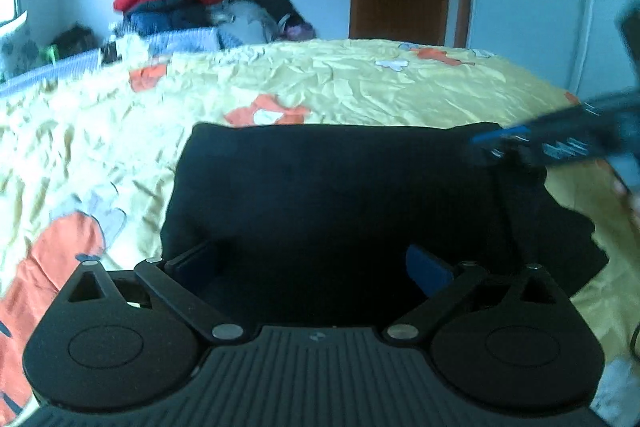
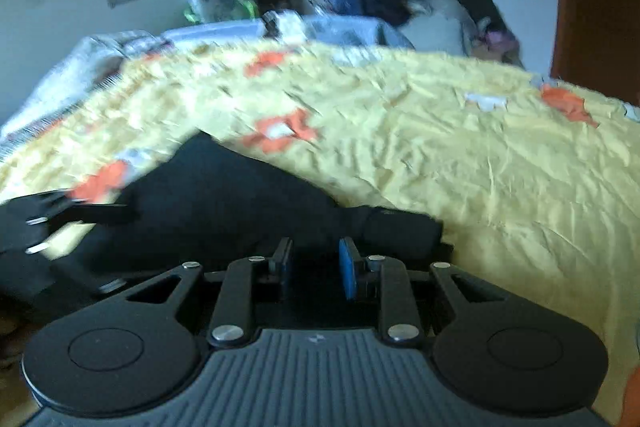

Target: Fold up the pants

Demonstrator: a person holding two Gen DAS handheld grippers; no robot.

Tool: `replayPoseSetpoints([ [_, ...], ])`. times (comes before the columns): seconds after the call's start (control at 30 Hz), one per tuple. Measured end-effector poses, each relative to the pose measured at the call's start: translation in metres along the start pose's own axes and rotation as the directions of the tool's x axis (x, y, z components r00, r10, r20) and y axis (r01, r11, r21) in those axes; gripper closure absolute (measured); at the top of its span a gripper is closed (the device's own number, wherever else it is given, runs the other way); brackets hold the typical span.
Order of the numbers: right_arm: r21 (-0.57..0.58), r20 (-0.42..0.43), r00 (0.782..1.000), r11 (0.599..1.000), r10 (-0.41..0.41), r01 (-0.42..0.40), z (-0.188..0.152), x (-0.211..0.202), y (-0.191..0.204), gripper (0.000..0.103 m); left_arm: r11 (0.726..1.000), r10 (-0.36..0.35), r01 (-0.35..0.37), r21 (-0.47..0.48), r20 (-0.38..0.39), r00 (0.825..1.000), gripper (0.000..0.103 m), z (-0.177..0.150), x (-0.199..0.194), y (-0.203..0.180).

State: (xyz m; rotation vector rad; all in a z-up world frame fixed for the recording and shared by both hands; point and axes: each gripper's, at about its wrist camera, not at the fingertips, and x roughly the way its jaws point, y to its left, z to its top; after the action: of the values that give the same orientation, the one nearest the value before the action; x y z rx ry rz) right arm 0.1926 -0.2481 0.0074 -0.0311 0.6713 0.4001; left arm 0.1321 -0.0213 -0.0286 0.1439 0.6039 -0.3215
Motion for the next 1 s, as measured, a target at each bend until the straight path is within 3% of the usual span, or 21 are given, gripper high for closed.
replayPoseSetpoints([
  [0.07, 0.002, 0.007, 0.999, 0.999, -0.042, 0.041, 0.001, -0.01, 0.004, 0.079, 1.0, 0.012, -0.012, 0.022, 0.026, 1.0, 0.001, 0.0, -0.012, -0.002],
  [0.17, -0.112, 0.075, 0.989, 0.984, -0.127, 0.135, -0.003, -0.04, 0.028, 0.079, 0.999, 0.027, -0.029, 0.037, 0.048, 0.998, 0.001, -0.005, -0.019, -0.003],
  [0.27, -0.202, 0.1, 0.989, 0.971, -0.106, 0.125, -0.002, -0.058, 0.05, 0.076, 0.999, -0.018, 0.017, 0.033, 0.045, 0.999, 0.003, -0.008, -0.018, -0.013],
  [0.33, -0.255, 0.073, 0.994, 0.962, -0.081, 0.097, -0.001, -0.058, 0.062, 0.068, 0.998, -0.015, 0.011, 0.057, 0.064, 0.998, 0.002, -0.01, -0.021, -0.024],
  [0.4, -0.307, 0.003, 0.996, 0.948, -0.092, 0.089, -0.008, -0.047, 0.07, 0.042, 0.996, -0.021, 0.014, 0.088, 0.075, 0.997, 0.001, -0.011, -0.024, -0.028],
  [0.47, -0.353, -0.063, 0.986, 0.928, -0.151, 0.12, -0.025, -0.036, 0.071, 0.041, 0.996, -0.018, 0.012, 0.089, 0.072, 0.997, 0.0, -0.014, -0.027, -0.025],
  [0.5, -0.352, -0.068, 0.985, 0.927, -0.161, 0.127, -0.035, -0.036, 0.069, 0.041, 0.997, -0.02, 0.015, 0.076, 0.067, 0.998, 0.0, -0.015, -0.028, -0.021],
  [0.6, -0.198, -0.044, 0.992, 0.974, -0.118, 0.107, -0.049, -0.049, 0.05, 0.041, 0.997, -0.072, 0.073, -0.014, 0.043, 0.996, 0.0, -0.023, -0.022, -0.005],
  [0.67, -0.133, -0.007, 0.989, 0.98, -0.147, 0.145, -0.05, -0.057, 0.047, 0.04, 0.997, -0.069, 0.07, -0.029, 0.051, 0.996, 0.0, -0.024, -0.021, -0.004],
  [0.77, -0.086, 0.078, 0.984, 0.983, -0.158, 0.165, -0.053, -0.071, 0.057, 0.04, 0.998, -0.056, 0.057, -0.016, 0.056, 0.997, 0.0, -0.025, -0.022, -0.007],
  [0.87, -0.054, 0.058, 0.991, 0.99, -0.123, 0.126, -0.058, -0.062, 0.061, 0.036, 0.998, -0.058, 0.059, -0.024, 0.056, 0.997, 0.0, -0.026, -0.022, -0.005],
  [0.93, -0.082, 0.051, 0.987, 0.984, -0.155, 0.159, -0.065, -0.052, 0.067, 0.033, 0.998, -0.055, 0.056, -0.026, 0.053, 0.997, 0.0, -0.026, -0.022, -0.005],
  [1.0, -0.08, 0.066, 0.98, 0.978, -0.19, 0.194, -0.07, -0.051, 0.068, 0.023, 0.998, -0.055, 0.056, -0.027, 0.053, 0.997, 0.0, -0.026, -0.021, -0.005],
])
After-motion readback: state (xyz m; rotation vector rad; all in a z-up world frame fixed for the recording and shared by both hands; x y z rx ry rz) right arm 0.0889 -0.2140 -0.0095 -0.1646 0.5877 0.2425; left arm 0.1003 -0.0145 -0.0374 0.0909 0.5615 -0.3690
